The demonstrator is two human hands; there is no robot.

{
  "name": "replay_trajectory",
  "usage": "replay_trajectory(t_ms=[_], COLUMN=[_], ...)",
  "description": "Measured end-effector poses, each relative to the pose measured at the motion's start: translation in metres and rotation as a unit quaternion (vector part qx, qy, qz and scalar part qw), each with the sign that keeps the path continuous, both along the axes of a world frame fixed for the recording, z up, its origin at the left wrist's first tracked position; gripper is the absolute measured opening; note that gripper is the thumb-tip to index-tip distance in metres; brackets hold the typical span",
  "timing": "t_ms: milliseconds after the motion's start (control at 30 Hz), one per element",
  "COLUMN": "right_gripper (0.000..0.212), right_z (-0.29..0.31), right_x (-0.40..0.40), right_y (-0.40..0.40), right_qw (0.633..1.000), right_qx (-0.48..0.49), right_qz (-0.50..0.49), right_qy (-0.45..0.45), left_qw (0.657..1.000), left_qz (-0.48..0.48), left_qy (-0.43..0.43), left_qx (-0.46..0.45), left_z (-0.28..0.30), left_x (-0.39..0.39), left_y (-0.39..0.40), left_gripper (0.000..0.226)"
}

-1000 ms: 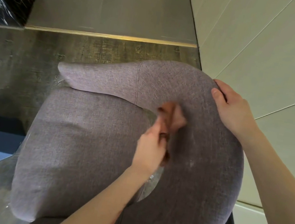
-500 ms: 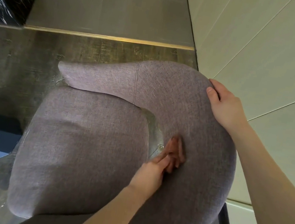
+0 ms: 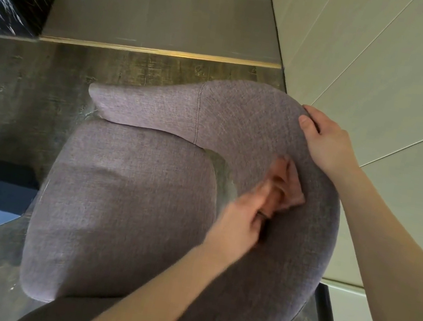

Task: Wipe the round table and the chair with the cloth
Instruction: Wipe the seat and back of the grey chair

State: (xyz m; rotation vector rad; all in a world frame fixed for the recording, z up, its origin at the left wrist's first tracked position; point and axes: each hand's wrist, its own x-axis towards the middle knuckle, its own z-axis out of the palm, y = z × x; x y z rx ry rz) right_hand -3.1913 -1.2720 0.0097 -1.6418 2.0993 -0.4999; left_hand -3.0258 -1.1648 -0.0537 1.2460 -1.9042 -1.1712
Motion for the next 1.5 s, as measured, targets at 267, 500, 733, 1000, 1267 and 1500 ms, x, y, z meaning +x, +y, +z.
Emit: replay_trajectory(t_ms=[267,500,733,1000,1267,1500], right_gripper=[0.041,0.041,0.041,0.039,0.04,0.04], right_z=[-0.001,-0.001,0.002,0.0,0.001,0.0], right_x=[0.001,0.002,0.001,0.0,0.001,0.0], right_y=[-0.001,0.001,0.003,0.002,0.002,0.004], right_qw=[1.0,1.0,1.0,1.0,1.0,1.0], right_qx=[0.003,0.003,0.004,-0.005,0.008,-0.001], right_qz=[0.004,0.005,-0.006,-0.017,-0.021,-0.012], right_qy=[0.022,0.016,0.01,-0.004,-0.019,-0.015], left_qw=[0.978,0.826,0.97,0.993,0.896,0.932], left_qz=[-0.145,-0.208,0.198,0.112,-0.035,0.271], left_qy=[-0.149,-0.383,-0.021,0.027,-0.252,-0.012], left_qx=[-0.021,0.356,0.142,-0.002,0.363,0.241], left_z=[-0.054,-0.077,-0.006,0.009,-0.072,-0.041], left_x=[0.029,0.074,0.025,-0.041,0.026,0.004], left_y=[0.036,0.02,-0.033,-0.016,0.003,-0.053], left_gripper=[0.049,0.041,0.053,0.057,0.037,0.046])
